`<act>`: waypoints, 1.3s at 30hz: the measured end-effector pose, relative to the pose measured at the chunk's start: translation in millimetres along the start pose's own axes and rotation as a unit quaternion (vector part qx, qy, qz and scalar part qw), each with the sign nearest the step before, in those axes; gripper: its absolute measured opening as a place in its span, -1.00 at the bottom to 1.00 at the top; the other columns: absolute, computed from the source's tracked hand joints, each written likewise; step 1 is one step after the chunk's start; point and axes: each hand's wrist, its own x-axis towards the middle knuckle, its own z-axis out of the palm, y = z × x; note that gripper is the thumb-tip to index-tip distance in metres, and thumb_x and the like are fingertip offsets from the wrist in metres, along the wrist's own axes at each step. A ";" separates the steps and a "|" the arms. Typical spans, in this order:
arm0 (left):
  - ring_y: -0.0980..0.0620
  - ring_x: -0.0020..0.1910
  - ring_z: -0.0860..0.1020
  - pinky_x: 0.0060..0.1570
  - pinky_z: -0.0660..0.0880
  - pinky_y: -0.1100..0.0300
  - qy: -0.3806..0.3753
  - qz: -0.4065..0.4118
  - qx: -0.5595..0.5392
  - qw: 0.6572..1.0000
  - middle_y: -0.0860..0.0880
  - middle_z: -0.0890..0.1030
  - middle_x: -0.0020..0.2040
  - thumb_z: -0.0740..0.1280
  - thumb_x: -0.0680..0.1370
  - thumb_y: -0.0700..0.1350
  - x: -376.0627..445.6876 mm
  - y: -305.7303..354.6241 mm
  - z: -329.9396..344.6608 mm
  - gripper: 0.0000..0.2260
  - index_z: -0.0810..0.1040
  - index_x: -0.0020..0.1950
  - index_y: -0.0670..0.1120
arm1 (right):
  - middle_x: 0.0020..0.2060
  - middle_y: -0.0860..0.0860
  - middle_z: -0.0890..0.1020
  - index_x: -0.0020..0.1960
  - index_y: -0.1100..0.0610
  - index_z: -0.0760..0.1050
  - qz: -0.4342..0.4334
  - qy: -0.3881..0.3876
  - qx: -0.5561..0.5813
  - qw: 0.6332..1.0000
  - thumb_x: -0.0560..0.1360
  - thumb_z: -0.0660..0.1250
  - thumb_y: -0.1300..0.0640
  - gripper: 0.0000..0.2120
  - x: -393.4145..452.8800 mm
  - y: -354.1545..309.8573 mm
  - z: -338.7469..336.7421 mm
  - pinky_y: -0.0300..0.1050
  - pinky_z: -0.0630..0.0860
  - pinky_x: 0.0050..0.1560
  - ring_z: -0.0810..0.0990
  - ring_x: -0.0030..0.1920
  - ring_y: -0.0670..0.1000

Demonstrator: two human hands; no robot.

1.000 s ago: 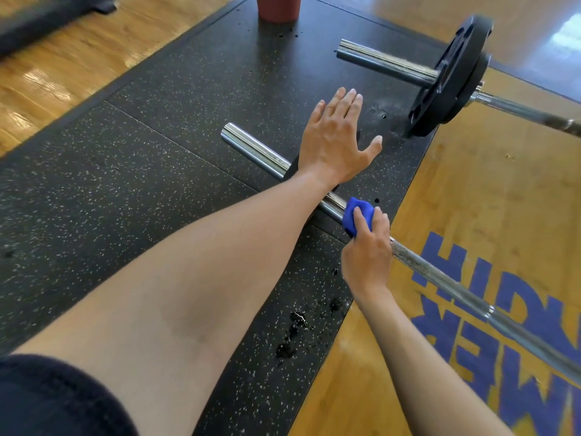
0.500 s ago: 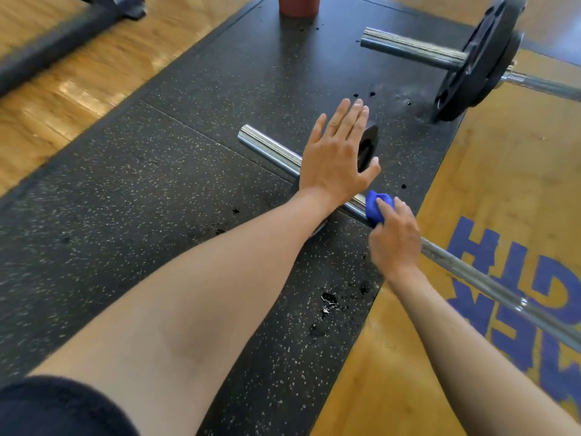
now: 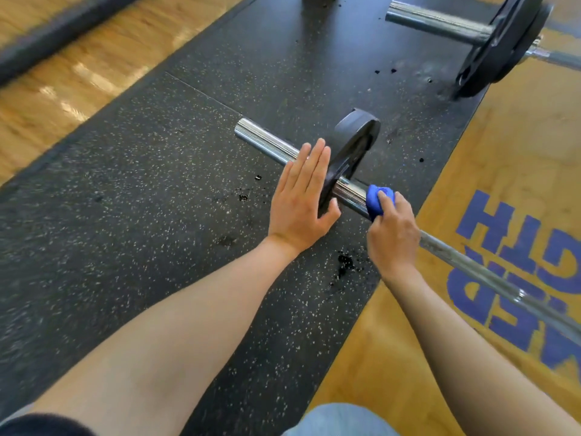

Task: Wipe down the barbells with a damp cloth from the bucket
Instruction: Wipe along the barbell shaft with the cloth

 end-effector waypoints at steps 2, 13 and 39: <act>-0.12 0.65 0.04 0.56 0.16 -0.17 -0.011 -0.009 -0.013 1.000 -0.18 0.14 0.65 0.36 0.56 -0.07 -27.5 -2.7 -6.0 -0.28 0.13 0.64 -0.24 | 0.38 0.30 0.46 0.38 0.28 0.50 -0.029 -0.001 -0.013 0.999 0.48 0.24 0.43 -0.53 -26.8 2.1 2.1 0.15 0.42 0.33 0.40 0.40 0.33; -0.05 0.65 0.09 0.60 0.08 -0.05 -0.026 0.043 -0.067 0.997 -0.12 0.19 0.64 0.35 0.52 -0.24 -90.8 48.1 -38.6 -0.33 0.22 0.61 -0.21 | 0.50 0.29 0.34 0.47 0.23 0.43 -0.090 -0.031 0.024 0.995 0.43 0.26 0.53 -0.38 -92.4 -0.5 -5.0 0.19 0.29 0.50 0.28 0.52 0.33; -0.02 0.65 0.05 0.59 -0.13 0.08 -0.187 -0.031 -0.034 0.981 -0.06 0.17 0.65 -0.11 0.72 0.06 -72.6 93.1 56.3 -0.48 0.22 0.64 -0.10 | 0.37 0.12 0.54 0.41 0.23 0.50 -0.022 0.035 0.015 0.999 0.47 0.20 0.48 -0.46 -131.9 44.0 -12.4 0.04 0.06 0.57 0.47 0.39 0.21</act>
